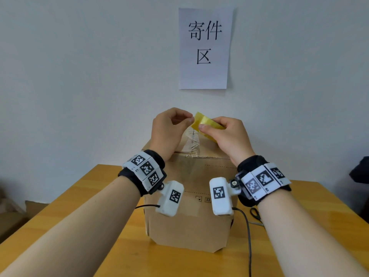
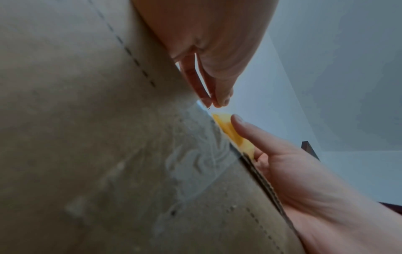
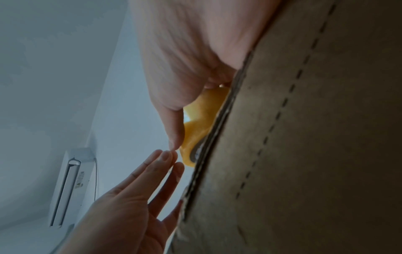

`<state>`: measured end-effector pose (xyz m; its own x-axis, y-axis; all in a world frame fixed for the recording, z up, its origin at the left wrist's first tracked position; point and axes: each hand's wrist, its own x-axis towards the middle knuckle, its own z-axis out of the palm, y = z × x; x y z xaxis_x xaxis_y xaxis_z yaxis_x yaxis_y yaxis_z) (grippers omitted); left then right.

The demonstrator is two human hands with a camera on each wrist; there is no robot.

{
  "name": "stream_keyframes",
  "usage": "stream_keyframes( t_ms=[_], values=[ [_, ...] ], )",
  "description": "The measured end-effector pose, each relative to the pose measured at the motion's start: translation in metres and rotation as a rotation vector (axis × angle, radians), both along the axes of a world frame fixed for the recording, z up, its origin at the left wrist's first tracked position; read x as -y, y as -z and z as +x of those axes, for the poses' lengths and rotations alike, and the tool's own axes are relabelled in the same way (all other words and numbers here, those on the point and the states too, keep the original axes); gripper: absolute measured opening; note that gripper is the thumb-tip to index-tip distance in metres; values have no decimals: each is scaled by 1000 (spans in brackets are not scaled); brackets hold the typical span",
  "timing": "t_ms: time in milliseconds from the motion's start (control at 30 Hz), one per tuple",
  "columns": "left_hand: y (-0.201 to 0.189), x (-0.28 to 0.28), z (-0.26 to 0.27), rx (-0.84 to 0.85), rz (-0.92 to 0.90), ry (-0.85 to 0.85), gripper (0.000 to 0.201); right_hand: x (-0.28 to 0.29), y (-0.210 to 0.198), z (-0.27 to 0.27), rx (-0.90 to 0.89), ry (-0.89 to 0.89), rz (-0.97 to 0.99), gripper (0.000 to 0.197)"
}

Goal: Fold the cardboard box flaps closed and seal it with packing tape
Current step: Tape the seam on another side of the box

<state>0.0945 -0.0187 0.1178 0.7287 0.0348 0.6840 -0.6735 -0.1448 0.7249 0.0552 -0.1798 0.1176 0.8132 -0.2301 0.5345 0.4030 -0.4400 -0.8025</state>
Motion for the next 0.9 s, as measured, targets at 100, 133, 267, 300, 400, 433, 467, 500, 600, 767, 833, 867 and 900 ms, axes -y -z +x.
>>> stream_keyframes(
  t_ms=[100,133,267,300,400,433,467,500,600,767,833,867,900],
  values=[
    [-2,-4,-5,-14,30,-7,3,-3,-3,-3,-26,2,-21,23],
    [-4,-6,-7,-15,43,-9,3,-4,-4,-4,-35,3,-30,23],
    [-14,-10,-14,-15,112,-16,5,-1,-9,-9,-87,-13,-79,24],
    [-16,-11,-15,-8,133,-16,5,0,-10,-11,-109,-14,-119,25],
    [-27,-11,-21,5,205,-3,8,4,-13,-20,-190,-35,-286,26],
    [-32,-11,-24,14,237,-6,8,4,-16,-25,-217,-58,-331,23],
    [-37,-11,-26,21,261,-7,8,6,-19,-28,-247,-79,-365,21],
    [-42,-11,-28,29,276,-7,7,6,-22,-32,-269,-101,-389,20],
    [-61,-12,-32,65,314,-10,6,4,-36,-43,-262,-142,-401,17],
    [-96,-14,-37,96,289,13,5,-1,-54,-47,-72,-140,-335,13],
    [-110,-15,-34,110,293,2,6,-2,-62,-41,-30,-100,-343,19],
    [-113,-15,-32,112,286,-2,6,-2,-65,-39,-21,-72,-359,21],
    [-119,-15,-28,121,281,-7,7,-1,-73,-33,-7,-39,-374,22]
  ],
)
